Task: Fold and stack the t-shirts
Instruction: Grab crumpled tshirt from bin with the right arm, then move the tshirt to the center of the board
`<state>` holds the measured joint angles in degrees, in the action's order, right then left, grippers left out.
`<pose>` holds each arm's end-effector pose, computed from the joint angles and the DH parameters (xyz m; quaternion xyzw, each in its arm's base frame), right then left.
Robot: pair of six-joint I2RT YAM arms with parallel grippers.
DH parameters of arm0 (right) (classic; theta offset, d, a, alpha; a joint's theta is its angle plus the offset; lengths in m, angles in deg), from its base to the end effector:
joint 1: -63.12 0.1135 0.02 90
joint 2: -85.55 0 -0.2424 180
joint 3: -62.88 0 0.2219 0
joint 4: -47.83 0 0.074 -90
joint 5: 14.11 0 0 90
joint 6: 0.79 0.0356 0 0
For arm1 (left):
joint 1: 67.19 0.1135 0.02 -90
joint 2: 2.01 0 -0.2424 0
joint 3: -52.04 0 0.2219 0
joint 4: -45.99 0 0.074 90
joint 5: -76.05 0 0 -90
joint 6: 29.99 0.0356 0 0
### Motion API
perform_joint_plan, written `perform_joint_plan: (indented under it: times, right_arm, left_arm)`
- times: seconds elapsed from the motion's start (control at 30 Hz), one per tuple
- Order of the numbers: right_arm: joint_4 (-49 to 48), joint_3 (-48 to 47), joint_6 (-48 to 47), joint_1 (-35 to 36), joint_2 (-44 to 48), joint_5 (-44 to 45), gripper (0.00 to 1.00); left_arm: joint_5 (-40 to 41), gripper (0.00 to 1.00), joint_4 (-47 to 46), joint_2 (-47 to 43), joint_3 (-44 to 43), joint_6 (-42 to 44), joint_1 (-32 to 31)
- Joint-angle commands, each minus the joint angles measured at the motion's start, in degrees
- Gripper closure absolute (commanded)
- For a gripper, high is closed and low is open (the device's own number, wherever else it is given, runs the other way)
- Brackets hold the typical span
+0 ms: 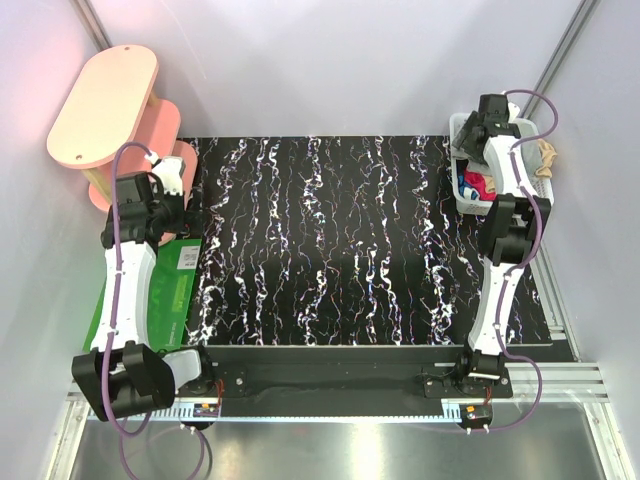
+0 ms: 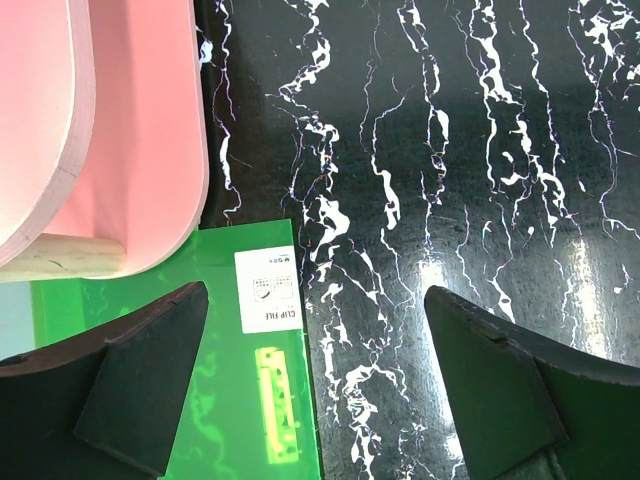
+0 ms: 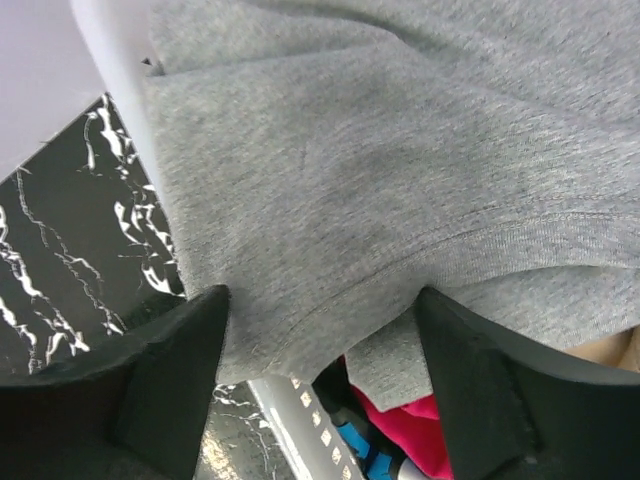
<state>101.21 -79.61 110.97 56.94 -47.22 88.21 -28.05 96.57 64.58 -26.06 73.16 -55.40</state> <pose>0.4784 -0.0594 0.2538 0.2616 0.8768 -0.0447 0.4010 0.2224 0.0376 0.3118 0.0634 0.8953 -0.0161 0.4406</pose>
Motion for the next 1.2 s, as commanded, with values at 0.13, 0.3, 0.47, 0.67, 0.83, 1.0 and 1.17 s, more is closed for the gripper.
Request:
perform_joint_plan:
  times: [0.13,0.3,0.47,0.67,0.83,1.0,1.17]
  right_arm:
    - [0.01,-2.66,1.01,-1.47,-0.21,-2.65,0.74]
    - [0.10,-2.84,0.30,-1.47,2.25,-4.31,1.00]
    - [0.19,-3.89,-0.40,-0.95,8.82,-8.88,1.00]
    - [1.24,-6.88,-8.30,10.28,21.38,-10.21,1.00]
    - [4.67,-5.66,-12.97,27.05,29.22,-12.13,1.00]
    - [5.11,-0.73,-13.58,38.24,36.17,-14.51,1.00]
    - [8.79,-5.55,-15.96,48.26,36.62,-12.67,1.00]
  left_arm:
    - [0.66,0.05,-1.41,-0.67,0.53,0.04,0.25]
    - [0.92,0.05,-1.50,-0.58,1.68,0.04,0.25]
    - [-0.13,0.05,-1.67,-0.67,2.91,-0.40,0.25]
    - [-1.36,0.07,-1.94,-0.05,3.44,-1.90,0.34]
    - [-1.97,0.09,-1.94,-1.81,4.31,-2.51,0.34]
    - [-2.50,0.09,-1.41,-5.84,5.28,-2.34,0.34]
    - [-3.91,0.09,-0.18,-7.78,5.20,-2.60,0.34]
